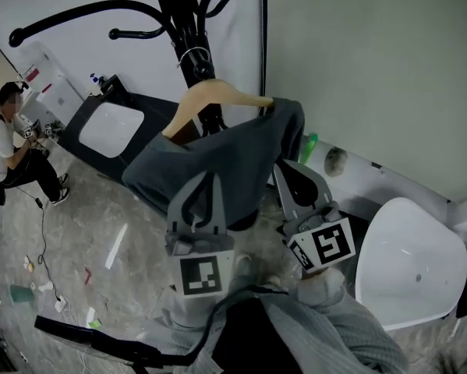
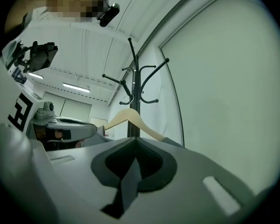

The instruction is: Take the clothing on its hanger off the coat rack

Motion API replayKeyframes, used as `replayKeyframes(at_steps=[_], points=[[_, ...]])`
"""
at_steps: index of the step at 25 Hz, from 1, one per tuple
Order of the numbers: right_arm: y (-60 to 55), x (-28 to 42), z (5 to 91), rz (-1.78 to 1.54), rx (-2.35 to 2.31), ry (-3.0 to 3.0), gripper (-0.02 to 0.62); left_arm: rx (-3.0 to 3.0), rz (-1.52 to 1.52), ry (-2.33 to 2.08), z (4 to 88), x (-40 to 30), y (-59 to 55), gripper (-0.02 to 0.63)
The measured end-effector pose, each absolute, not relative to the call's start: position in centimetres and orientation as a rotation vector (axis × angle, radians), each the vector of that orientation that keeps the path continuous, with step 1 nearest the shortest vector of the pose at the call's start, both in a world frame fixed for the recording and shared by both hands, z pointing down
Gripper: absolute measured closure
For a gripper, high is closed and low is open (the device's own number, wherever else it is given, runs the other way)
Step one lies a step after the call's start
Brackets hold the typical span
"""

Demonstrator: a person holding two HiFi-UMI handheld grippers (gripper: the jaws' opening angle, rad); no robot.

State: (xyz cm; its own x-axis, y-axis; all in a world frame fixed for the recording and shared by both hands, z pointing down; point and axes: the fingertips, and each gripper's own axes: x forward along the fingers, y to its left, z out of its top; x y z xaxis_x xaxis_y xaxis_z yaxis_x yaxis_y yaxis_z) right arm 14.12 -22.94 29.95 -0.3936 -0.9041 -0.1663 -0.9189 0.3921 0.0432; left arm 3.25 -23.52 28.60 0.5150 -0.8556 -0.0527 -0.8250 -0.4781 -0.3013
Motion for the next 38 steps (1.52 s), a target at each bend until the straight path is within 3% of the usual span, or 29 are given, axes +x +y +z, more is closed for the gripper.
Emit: replayKeyframes(at_steps=[8,20,23,26,29,38], points=[[-27.8,10.6,28.1,0.316,-1.585,2.573,0.592,-2.383,-0.18,1.443,27.2,0.8,-28.1,0.601],[-31.8,11.4,26.1,0.559,-1.588,2.663,0.592,-2.221,-0.185,1.61,25.0,-0.9,-31.1,0.6],[-32.2,11.3,25.7,0.652,-1.561,2.711,0.567,-2.154,-0.209,1.623,24.5,-1.1,-31.2,0.595],[-32.7,10.7,25.6,0.753,-1.527,2.771,0.469,-2.081,-0.343,1.626,25.0,-1.0,-31.6,0.461],[-33.9,10.3,26.0,0.901,-1.56,2.823,0.402,-1.949,-0.44,1.621,25.0,-1.1,-32.4,0.415],[-37.0,10.0,27.4,1.168,-1.652,2.854,0.39,-1.811,-0.689,1.533,26.6,0.1,-34.6,0.399]])
